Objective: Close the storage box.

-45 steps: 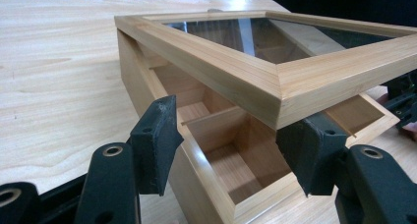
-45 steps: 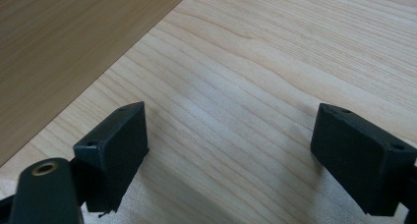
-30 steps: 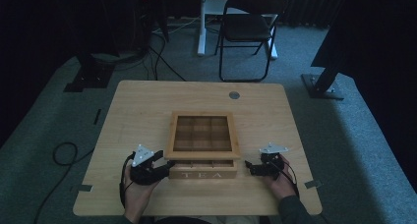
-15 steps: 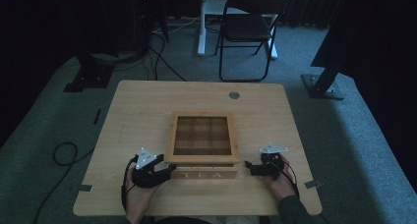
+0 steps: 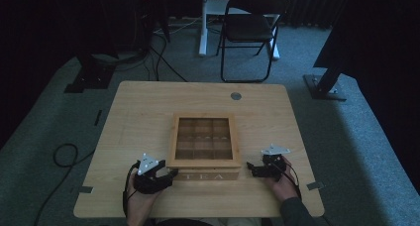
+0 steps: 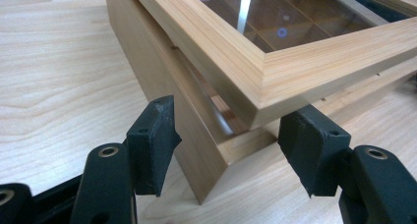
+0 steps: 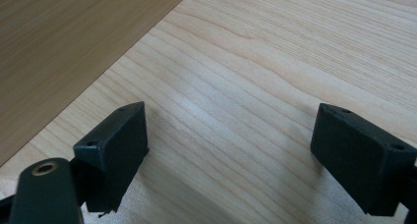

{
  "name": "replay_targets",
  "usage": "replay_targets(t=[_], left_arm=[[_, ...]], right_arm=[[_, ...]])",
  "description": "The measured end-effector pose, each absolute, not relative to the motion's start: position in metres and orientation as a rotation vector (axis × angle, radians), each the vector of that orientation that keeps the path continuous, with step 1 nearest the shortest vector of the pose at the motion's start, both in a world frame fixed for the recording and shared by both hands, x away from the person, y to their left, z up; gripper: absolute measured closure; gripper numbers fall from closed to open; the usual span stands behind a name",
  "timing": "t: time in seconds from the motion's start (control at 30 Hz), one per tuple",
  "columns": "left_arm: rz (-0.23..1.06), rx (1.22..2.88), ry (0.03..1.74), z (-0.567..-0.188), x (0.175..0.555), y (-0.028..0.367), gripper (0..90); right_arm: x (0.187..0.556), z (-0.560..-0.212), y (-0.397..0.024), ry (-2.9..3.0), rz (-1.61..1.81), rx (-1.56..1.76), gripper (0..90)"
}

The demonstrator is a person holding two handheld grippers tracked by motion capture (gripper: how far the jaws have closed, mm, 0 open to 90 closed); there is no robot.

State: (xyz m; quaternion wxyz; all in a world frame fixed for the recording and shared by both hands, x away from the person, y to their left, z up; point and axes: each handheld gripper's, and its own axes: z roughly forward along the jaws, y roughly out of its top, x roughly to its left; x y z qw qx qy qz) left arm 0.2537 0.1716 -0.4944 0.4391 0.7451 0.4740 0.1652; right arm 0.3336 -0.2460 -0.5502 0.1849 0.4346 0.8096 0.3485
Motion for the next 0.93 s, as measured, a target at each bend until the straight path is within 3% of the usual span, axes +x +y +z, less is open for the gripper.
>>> replay_targets(t=[0.37, 0.93], left_arm=[[0.411, 1.901, 1.174, -0.501, 0.247, 0.166, 39.2], [0.437, 1.794, 1.161, -0.494, 0.242, 0.174, 37.3]], right_arm=[[0.334, -0.550, -0.246, 2.282, 0.982, 1.225, 13.7], [0.333, -0.550, -0.245, 2.273, 0.978, 1.236, 13.7]])
